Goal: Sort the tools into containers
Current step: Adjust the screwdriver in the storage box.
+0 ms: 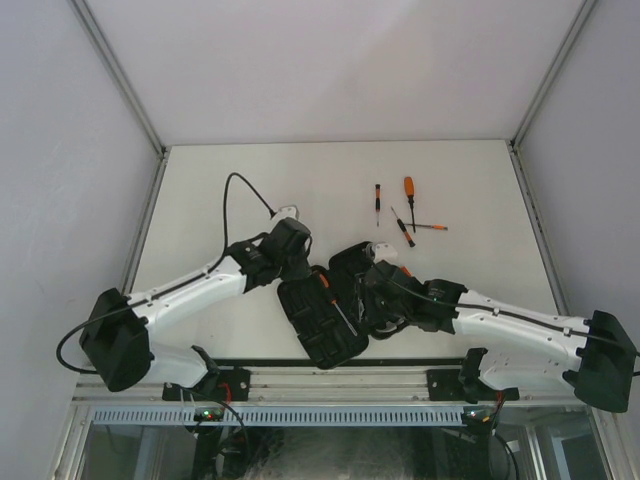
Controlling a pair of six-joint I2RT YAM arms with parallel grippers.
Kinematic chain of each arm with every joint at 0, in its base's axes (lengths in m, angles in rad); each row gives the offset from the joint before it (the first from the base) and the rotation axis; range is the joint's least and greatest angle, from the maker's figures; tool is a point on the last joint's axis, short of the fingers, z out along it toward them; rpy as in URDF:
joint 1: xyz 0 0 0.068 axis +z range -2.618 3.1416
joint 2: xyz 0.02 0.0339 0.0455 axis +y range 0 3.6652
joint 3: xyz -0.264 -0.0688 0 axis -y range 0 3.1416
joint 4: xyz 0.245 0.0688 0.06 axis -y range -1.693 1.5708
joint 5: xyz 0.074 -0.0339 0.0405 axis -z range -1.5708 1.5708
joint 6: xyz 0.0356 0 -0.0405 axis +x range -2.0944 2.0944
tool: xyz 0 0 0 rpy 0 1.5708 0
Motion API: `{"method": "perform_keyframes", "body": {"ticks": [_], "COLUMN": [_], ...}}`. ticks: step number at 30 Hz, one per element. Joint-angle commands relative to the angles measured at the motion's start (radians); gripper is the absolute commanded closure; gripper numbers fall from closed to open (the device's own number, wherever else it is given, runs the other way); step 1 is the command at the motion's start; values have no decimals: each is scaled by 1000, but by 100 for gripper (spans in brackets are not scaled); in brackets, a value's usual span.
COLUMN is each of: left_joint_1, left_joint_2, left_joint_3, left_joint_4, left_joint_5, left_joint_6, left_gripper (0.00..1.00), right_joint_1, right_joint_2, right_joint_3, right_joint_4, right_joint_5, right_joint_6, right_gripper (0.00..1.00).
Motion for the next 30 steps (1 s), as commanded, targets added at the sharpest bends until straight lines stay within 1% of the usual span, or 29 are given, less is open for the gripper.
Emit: {"method": "perform_keyframes", "body": {"ticks": [1,12,21,30], "left_joint_1": [6,5,3,1], "left_joint_2": [79,226,296,325], "left_joint_3": [105,174,212,212], "left_joint_4": [-54,-33,0,12], "left_joint_5": [-36,9,58,76], "left_joint_6": [17,6,-2,-6], "left_gripper": [70,65,65,65], "right_joint_1": [-8,-5,-4,-3], "right_joint_2": [4,34,59,81], "right_joint_3": [3,-7,-40,-51], "right_joint_4": [-5,4,48,65], "right_joint_5": [36,34,5,-2], "right_joint_6": [5,24,48,56], "right_gripper": [59,60,61,62]}}
